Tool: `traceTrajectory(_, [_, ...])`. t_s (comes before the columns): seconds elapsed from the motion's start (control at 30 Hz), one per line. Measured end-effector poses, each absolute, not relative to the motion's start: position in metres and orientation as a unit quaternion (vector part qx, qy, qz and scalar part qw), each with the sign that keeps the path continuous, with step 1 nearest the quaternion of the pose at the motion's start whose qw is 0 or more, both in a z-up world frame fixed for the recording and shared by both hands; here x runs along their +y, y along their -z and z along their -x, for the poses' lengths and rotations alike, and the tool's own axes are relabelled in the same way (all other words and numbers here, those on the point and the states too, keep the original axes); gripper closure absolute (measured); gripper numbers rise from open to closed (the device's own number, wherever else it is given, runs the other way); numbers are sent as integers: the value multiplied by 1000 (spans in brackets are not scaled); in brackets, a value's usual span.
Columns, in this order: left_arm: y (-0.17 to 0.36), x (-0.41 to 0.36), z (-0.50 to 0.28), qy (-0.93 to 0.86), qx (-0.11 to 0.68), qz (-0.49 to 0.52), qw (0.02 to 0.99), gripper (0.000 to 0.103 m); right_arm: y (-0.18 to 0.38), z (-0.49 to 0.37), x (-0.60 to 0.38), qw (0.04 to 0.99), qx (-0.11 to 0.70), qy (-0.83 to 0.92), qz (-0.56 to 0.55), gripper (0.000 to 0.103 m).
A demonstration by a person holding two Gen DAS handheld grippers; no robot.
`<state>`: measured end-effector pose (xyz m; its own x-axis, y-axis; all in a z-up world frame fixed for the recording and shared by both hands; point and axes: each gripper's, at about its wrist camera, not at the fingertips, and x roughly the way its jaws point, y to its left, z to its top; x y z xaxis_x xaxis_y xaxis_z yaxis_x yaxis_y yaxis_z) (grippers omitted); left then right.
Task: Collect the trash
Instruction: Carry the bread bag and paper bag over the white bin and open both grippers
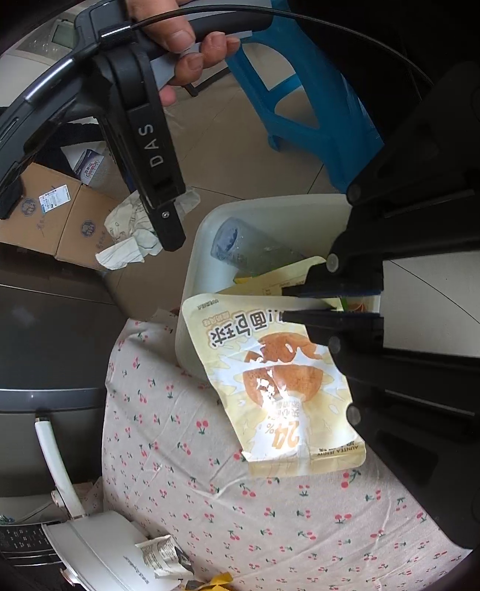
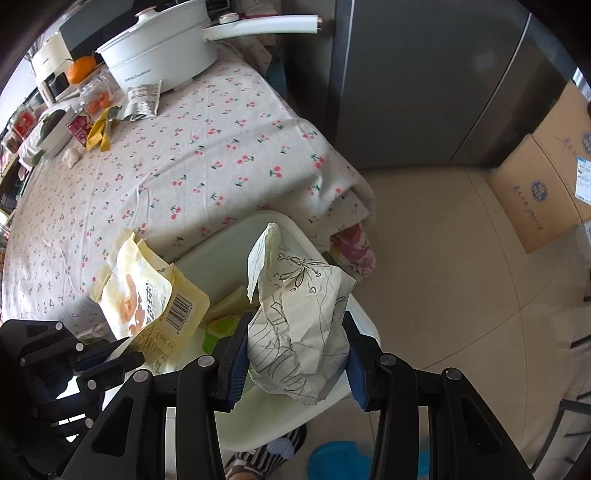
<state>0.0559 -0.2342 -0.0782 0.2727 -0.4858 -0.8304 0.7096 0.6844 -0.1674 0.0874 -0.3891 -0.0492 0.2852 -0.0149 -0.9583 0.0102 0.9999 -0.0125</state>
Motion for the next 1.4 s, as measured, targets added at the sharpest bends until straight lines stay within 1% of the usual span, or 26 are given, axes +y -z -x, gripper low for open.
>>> traceTrajectory(0.1, [91, -250, -55, 379, 479, -128, 781, 97, 61, -84, -401, 790, 613, 15, -1, 57])
traceTrajectory(0.13, [96, -255, -55, 378, 482, -133, 779, 103, 64, -84, -404, 786, 618, 15, -3, 57])
traceTrajectory(0.3, [122, -267, -57, 361, 502, -148, 772, 102, 77, -86, -409, 773, 634, 10, -3, 57])
traceTrajectory(0.47, [137, -266, -66, 346, 517, -153, 768, 100, 86, -88, -406, 763, 646, 1, 7, 57])
traceTrajectory(0.53, [140, -263, -66, 343, 522, -154, 766, 93, 87, -90, -405, 761, 648, -1, 9, 57])
traceTrajectory(0.6, [139, -260, -64, 339, 520, -161, 767, 69, 88, -90, -404, 761, 649, -2, 10, 57])
traceTrajectory(0.67, [135, -256, -62, 340, 514, -163, 771, 57, 88, -90, -403, 761, 649, -2, 10, 57])
traceTrajectory(0.7, [133, -253, -61, 340, 513, -163, 771, 53, 88, -91, -403, 760, 650, -1, 10, 57])
traceTrajectory(0.73, [131, -251, -60, 340, 512, -163, 771, 52, 88, -91, -402, 760, 650, -1, 11, 57])
traceTrajectory(0.9, [119, -240, -64, 338, 512, -157, 774, 33, 89, -93, -399, 757, 653, -4, 12, 57])
traceTrajectory(1.0, [112, -232, -67, 331, 509, -161, 778, 25, 87, -94, -396, 757, 653, -6, 6, 55])
traceTrajectory(1.07, [109, -225, -68, 323, 507, -167, 781, 21, 87, -95, -395, 755, 656, -11, -6, 49])
traceTrajectory(1.13, [107, -221, -68, 311, 506, -173, 786, 20, 84, -96, -392, 756, 655, -11, -7, 37])
traceTrajectory(1.23, [103, -209, -70, 297, 508, -169, 791, 17, 78, -99, -388, 762, 647, -10, -6, 35])
traceTrajectory(1.4, [97, -188, -74, 276, 504, -165, 802, 8, 59, -103, -375, 782, 623, -10, -10, 31])
